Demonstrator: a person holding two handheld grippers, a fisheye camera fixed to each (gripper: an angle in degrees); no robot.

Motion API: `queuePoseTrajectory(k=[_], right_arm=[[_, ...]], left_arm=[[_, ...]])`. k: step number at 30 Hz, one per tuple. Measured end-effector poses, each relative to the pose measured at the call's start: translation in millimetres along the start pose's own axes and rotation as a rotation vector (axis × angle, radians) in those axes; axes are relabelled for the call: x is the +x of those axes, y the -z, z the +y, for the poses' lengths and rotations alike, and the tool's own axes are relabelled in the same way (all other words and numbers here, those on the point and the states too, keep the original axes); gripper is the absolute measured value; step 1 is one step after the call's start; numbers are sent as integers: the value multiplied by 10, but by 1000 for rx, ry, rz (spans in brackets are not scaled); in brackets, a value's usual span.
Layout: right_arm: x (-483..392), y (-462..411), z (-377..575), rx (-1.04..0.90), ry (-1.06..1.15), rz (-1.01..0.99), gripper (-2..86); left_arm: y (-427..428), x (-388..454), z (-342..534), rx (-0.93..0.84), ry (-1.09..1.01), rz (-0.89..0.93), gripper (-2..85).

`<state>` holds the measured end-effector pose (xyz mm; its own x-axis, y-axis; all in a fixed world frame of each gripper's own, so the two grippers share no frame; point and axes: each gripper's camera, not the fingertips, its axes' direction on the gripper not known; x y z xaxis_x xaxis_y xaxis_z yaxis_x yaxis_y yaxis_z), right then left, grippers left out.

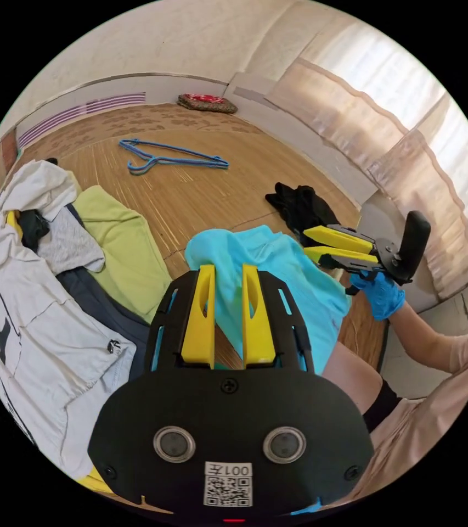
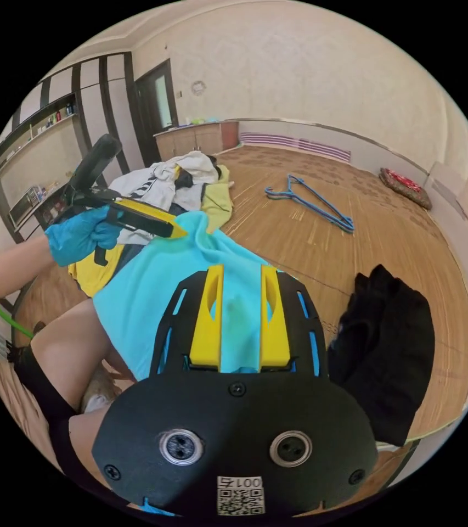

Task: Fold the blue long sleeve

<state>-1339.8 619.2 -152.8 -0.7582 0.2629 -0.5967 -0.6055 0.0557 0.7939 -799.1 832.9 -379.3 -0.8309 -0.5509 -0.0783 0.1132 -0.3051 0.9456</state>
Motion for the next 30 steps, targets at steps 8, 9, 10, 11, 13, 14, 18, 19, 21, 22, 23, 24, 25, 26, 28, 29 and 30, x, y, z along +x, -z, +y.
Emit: queuePoseTrajectory(k=[8,9,10,11,13,14,18,19,21,22,23,24,25,26,28,29,30], right_arm=[[-35,-734,-242,-155,12,74,74],[-30,-773,-249,-169,14,78,75],[-23,-832,-257,-193,20,86,76],[-12,-858,-258,-203,23,98,78],[33,-857,-251,-208,4,104,80],[82,-843,-236,-209,-19,84,81],[249,-677,-133,-170,-88,42,81],[295,-576,-79,-145,-101,40,79],[349,-408,26,-122,-100,37,73],[381,-289,122,-116,-98,40,68],[414,-160,247,-106,-110,44,64],[428,-90,321,-97,-119,41,64],[446,51,485,-79,-126,15,63],[449,191,665,-63,-123,-26,64],[442,381,947,-45,-132,-67,69],[437,487,1134,-48,-146,-80,75],[433,537,1227,-48,-154,-86,79]], left_arm=[[-228,-2,54,-35,6,-128,14],[-225,0,70,-34,6,-137,14],[-213,2,102,-32,7,-153,14],[-190,5,136,-30,6,-168,14],[-135,17,194,-19,2,-178,13],[-90,32,241,-11,0,-173,13],[113,158,461,67,-24,-216,9],[189,215,547,97,-40,-223,8],[280,312,663,108,-91,-195,10],[323,380,737,103,-133,-161,14],[351,446,810,89,-176,-121,21],[360,477,847,80,-195,-100,28],[370,527,923,64,-223,-59,43],[365,564,998,46,-239,-26,60],[318,591,1104,11,-241,-4,78],[263,594,1167,-16,-232,2,84],[231,591,1195,-29,-225,8,85]])
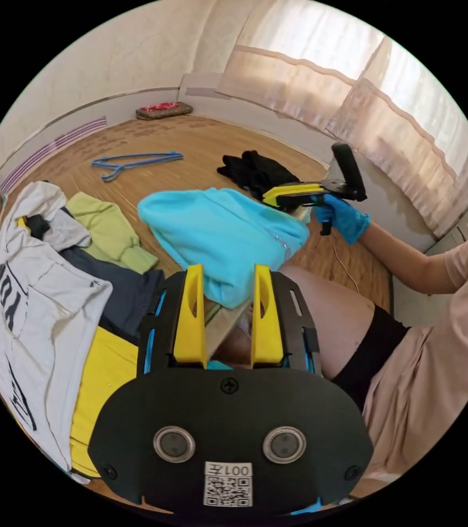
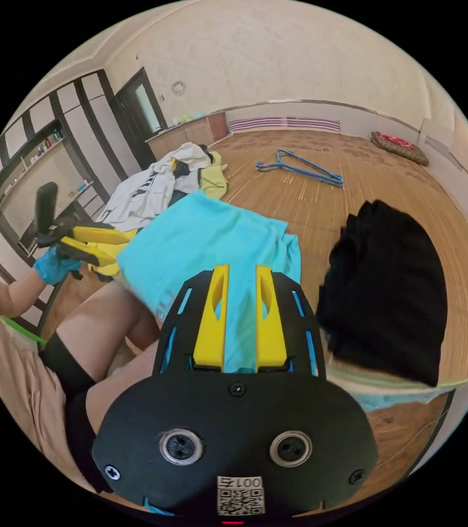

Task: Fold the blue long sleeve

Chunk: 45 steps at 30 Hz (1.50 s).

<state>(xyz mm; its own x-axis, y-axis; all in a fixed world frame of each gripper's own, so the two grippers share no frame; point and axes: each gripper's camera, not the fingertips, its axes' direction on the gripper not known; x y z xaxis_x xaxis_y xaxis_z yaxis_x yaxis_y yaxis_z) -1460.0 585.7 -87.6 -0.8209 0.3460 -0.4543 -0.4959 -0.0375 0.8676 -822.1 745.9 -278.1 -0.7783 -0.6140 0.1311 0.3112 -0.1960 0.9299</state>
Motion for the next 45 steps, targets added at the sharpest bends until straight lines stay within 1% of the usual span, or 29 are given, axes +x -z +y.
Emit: queuePoseTrajectory(k=[2,5,9,11,16,20,24,27,31,36,39,41,43,45], right_arm=[[18,152,354,-3,-43,-31,96],[8,238,697,2,-100,-60,110],[-13,121,894,11,-139,-81,99],[-97,-32,927,-50,-123,-2,78],[-284,-155,993,-79,-92,84,34],[-264,-108,1106,-40,-185,92,27],[-438,-81,1122,-57,-159,118,31],[-705,-32,1096,-67,-72,195,51],[-1244,129,1063,-6,124,249,116],[-1869,107,993,50,320,275,159],[-2181,-121,908,42,441,310,184],[-2378,-399,829,-2,554,362,197],[-2469,-607,759,-29,612,390,195],[-2501,-796,672,-52,625,389,184]], left_arm=[[-132,9,91,-27,33,36,87],[-283,41,160,-42,54,33,71],[-381,48,223,-43,71,16,51],[-371,25,274,-28,81,38,41],[-436,78,406,-23,71,16,27],[-458,132,472,3,79,14,26],[-457,192,488,9,92,16,26],[-449,295,481,5,100,-10,25],[-419,518,423,-25,86,-56,22],[-346,737,378,-8,96,2,18],[-271,877,327,16,104,19,16],[-189,993,256,38,97,24,13],[-132,1075,194,51,89,36,11],[-102,1166,138,53,71,44,10]])
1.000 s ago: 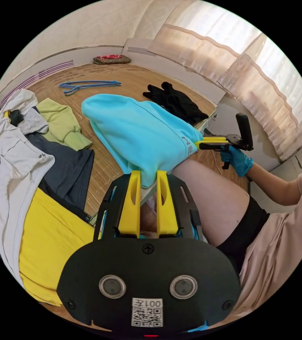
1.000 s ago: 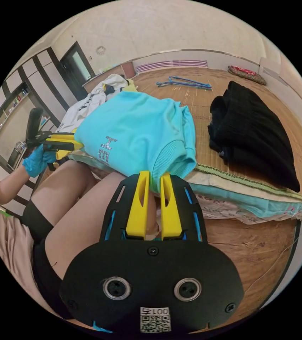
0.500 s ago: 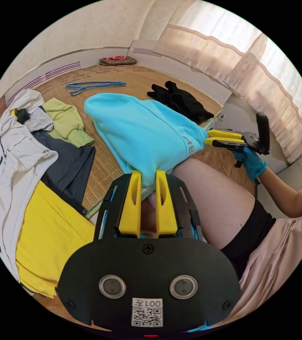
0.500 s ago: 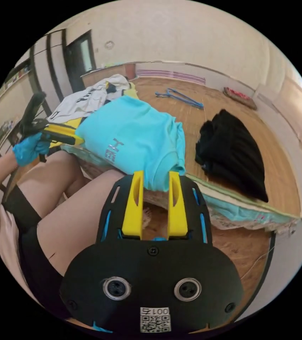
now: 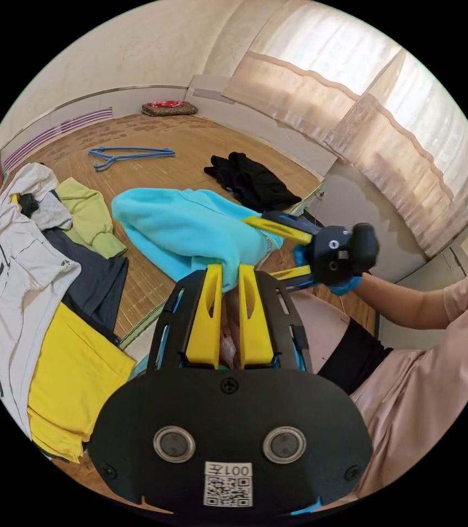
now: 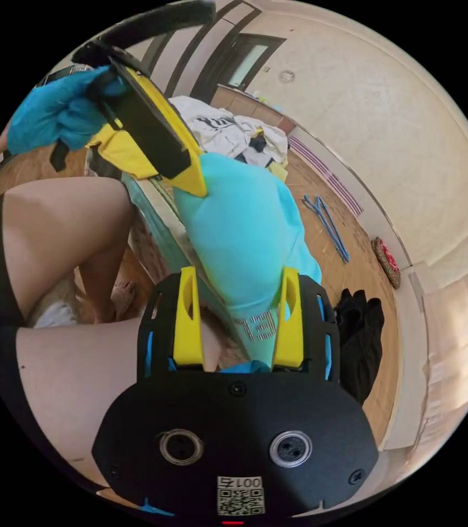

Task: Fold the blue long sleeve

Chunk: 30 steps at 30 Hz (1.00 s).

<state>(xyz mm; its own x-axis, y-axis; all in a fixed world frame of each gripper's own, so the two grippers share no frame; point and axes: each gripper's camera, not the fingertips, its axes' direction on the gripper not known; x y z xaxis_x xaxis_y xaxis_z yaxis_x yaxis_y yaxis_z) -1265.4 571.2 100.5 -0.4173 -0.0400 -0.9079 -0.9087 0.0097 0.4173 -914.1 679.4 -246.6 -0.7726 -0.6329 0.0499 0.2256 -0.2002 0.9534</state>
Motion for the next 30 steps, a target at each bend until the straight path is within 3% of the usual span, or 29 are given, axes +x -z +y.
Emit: queuePoseTrajectory(k=[7,13,20,30], right_arm=[[43,-206,-291,-55,-35,-58,141],[229,-190,-420,-72,-54,-151,137],[432,-175,-497,-79,-65,-221,137],[833,2,-466,11,-83,-404,128]], left_arm=[[-26,488,-12,-58,-126,-201,21],[-53,1005,-238,-102,-495,-394,93],[-419,1235,-682,-284,-720,-261,200],[-970,1568,-612,-292,-801,-600,147]])
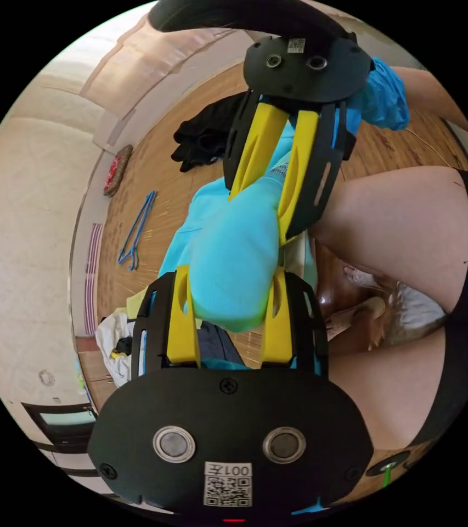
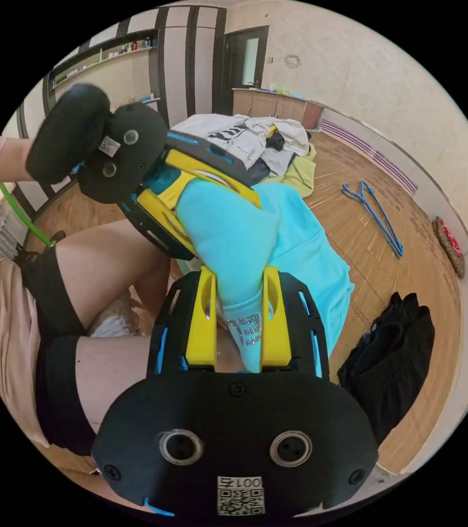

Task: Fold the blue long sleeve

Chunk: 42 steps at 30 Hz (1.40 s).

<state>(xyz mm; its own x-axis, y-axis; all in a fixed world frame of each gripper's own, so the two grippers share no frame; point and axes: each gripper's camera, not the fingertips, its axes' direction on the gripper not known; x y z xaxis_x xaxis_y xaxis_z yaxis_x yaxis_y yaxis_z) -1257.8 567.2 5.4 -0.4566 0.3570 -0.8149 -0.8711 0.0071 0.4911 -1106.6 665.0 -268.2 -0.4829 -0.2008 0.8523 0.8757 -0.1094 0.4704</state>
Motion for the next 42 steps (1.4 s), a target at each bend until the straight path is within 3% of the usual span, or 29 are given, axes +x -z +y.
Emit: queuePoseTrajectory(k=[4,10,18,24,32,42], right_arm=[[75,120,208,63,-3,-19,142],[-23,49,483,20,-55,244,176],[7,-109,313,-128,-2,503,90],[242,359,237,6,-109,562,76],[815,1349,6,214,-182,617,74],[2003,2065,-112,270,-262,667,74]], left_arm=[[-13,6,-28,4,63,37,114],[37,-238,-56,30,213,121,95],[120,-328,-104,47,316,146,88],[248,-462,-106,109,456,169,87],[767,-872,-363,251,600,71,82],[819,-1601,-1162,324,654,-12,80]])
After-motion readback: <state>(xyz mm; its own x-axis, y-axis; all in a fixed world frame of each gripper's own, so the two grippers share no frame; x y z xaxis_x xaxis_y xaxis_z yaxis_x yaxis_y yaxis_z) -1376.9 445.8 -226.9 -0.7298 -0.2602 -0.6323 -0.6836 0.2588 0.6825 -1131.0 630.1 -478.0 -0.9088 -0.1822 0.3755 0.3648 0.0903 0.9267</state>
